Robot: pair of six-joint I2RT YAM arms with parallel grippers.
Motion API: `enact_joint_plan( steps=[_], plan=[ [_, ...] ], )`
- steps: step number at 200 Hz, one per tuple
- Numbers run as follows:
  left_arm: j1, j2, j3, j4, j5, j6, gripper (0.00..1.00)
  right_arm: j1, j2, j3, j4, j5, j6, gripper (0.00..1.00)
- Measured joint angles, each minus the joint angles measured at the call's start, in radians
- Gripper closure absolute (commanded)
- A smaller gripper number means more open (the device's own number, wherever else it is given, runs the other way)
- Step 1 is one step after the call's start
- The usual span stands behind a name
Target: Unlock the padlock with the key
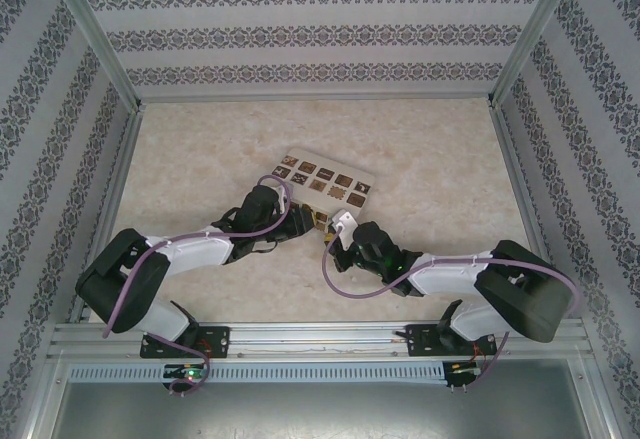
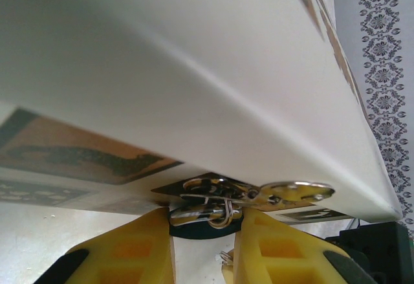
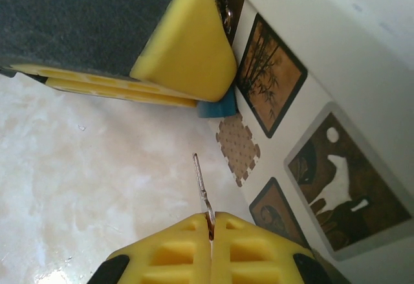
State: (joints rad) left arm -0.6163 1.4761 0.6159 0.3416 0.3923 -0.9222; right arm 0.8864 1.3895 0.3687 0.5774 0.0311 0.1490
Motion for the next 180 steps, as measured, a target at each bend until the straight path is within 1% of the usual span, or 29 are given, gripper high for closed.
enact_joint_plan(
  steps=[180],
  plan=[
    [0.0, -0.011, 0.0, -0.017, 0.0, -0.003, 0.78, 0.0, 0.078, 0.031, 0.067, 0.031, 0.005, 1.0]
  ],
)
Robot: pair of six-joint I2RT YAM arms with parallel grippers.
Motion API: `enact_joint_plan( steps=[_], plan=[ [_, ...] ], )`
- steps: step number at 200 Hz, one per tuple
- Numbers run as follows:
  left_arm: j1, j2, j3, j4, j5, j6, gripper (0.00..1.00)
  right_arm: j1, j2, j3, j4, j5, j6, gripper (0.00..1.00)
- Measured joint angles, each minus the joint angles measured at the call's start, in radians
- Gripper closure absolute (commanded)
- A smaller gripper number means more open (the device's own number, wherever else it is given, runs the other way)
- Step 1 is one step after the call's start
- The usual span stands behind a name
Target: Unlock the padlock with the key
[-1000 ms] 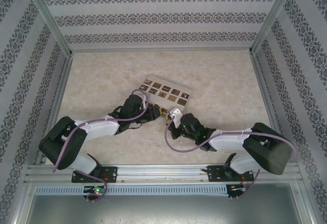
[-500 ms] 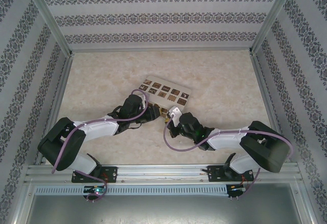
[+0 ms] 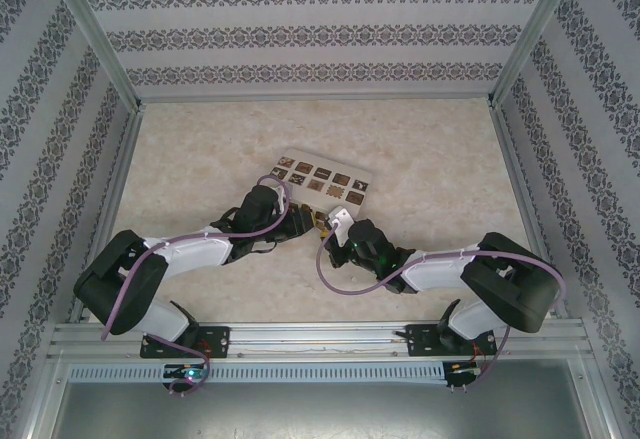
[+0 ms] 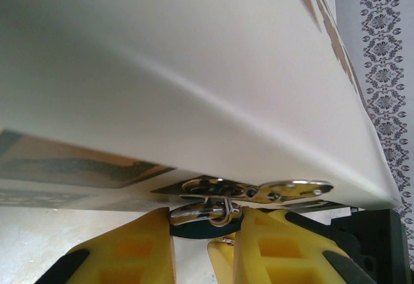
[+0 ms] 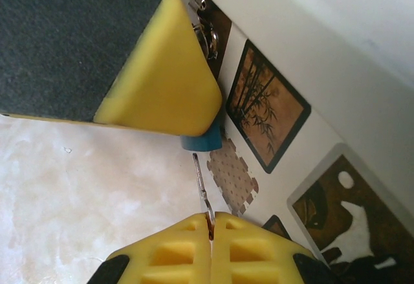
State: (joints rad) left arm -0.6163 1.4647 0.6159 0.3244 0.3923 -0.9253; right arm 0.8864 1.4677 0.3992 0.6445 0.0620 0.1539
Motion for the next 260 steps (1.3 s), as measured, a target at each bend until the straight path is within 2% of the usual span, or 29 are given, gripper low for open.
enact_joint_plan(
  steps=[158, 260],
  plan=[
    [0.0, 0.0, 0.0, 0.001, -0.004, 0.0, 0.78, -0.021, 0.03, 0.01, 0.03, -0.024, 0.05, 1.0],
    [0.0, -0.001, 0.0, 0.005, -0.003, -0.008, 0.78, -0.04, 0.029, -0.03, 0.117, -0.057, 0.079, 1.0]
  ],
)
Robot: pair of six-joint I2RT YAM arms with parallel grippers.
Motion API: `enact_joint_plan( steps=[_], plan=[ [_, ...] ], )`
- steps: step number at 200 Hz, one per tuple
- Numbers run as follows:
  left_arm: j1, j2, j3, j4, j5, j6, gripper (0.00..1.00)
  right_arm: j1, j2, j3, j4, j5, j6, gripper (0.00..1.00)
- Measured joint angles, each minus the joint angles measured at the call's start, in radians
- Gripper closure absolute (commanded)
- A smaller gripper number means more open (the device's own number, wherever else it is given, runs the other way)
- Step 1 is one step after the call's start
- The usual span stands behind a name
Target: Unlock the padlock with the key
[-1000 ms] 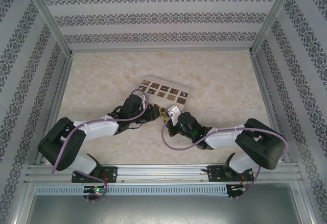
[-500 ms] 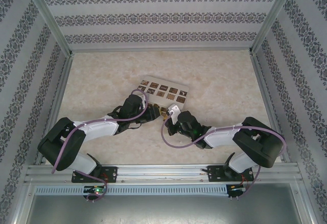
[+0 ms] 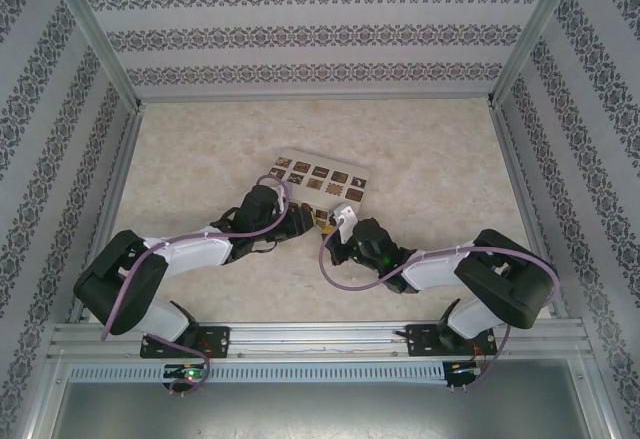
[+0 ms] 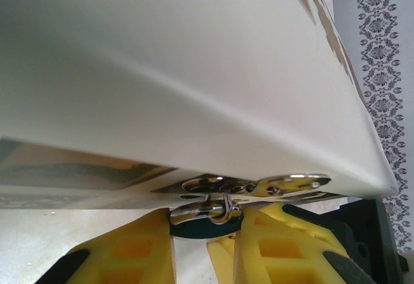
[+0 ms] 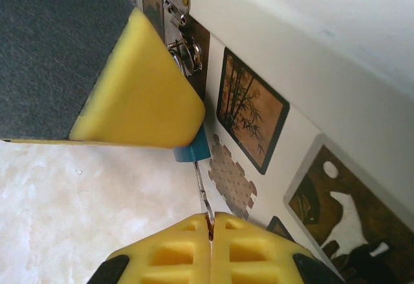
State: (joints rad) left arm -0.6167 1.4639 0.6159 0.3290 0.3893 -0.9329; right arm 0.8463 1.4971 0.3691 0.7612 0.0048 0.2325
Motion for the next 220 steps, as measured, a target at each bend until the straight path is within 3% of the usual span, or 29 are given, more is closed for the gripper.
enact_joint_plan(
  steps=[142, 220],
  plan=[
    [-0.002, -0.001, 0.0, -0.001, -0.016, -0.014, 0.78, -0.007, 0.064, -0.003, 0.108, -0.025, 0.027, 1.0],
    [-0.001, -0.001, 0.0, 0.005, -0.059, -0.014, 0.78, -0.049, 0.097, 0.043, 0.093, -0.108, 0.027, 1.0]
  ],
)
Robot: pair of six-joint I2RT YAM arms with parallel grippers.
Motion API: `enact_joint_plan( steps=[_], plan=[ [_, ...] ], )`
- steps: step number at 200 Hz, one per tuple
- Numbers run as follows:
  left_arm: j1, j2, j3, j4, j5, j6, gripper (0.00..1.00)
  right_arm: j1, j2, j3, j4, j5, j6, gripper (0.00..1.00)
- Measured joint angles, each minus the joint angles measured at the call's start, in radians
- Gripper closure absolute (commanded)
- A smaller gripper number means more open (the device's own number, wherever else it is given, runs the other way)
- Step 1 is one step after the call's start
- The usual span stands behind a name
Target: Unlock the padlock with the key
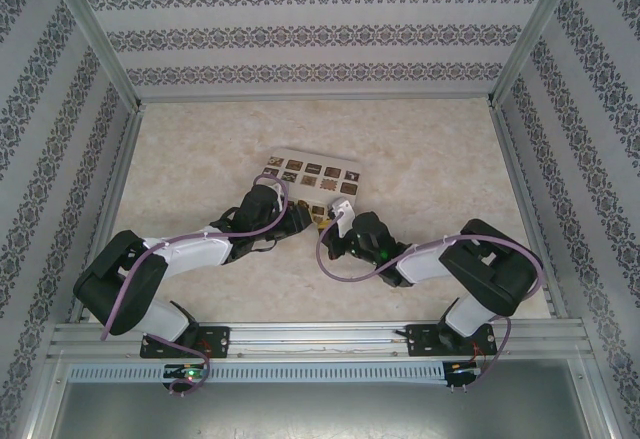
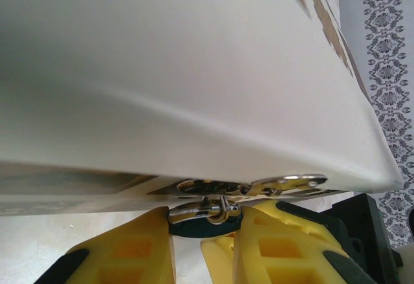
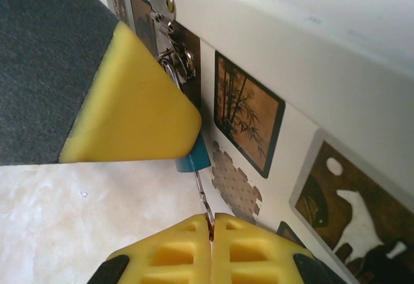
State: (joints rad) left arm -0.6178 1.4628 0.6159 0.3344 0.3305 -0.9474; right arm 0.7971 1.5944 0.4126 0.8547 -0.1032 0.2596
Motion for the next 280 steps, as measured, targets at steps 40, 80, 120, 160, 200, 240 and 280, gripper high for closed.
enact_joint_plan(
  steps=[40, 80, 120, 160, 200, 240, 280],
  plan=[
    [0.002, 0.0, 0.0, 0.012, -0.014, 0.0, 0.78, -0.017, 0.016, 0.022, -0.011, -0.036, 0.001, 1.0],
    [0.002, 0.0, 0.0, 0.012, 0.0, -0.001, 0.78, -0.016, 0.036, 0.027, 0.018, -0.042, -0.001, 1.0],
    [0.002, 0.0, 0.0, 0.013, 0.004, 0.0, 0.78, -0.023, 0.048, 0.028, 0.047, -0.057, 0.0, 1.0],
    [0.002, 0.002, 0.0, 0.017, 0.003, 0.0, 0.78, -0.029, 0.048, 0.028, 0.048, -0.07, 0.001, 1.0],
    [0.002, 0.005, 0.0, 0.022, 0.001, 0.0, 0.76, -0.029, 0.05, 0.028, 0.049, -0.069, 0.013, 1.0],
    [0.002, 0.055, 0.0, 0.061, -0.005, -0.001, 0.75, -0.026, 0.106, 0.028, 0.087, -0.043, 0.061, 1.0],
    [0.002, 0.13, -0.003, 0.113, 0.005, -0.005, 0.75, -0.02, 0.171, 0.016, 0.134, -0.017, 0.111, 1.0]
  ],
)
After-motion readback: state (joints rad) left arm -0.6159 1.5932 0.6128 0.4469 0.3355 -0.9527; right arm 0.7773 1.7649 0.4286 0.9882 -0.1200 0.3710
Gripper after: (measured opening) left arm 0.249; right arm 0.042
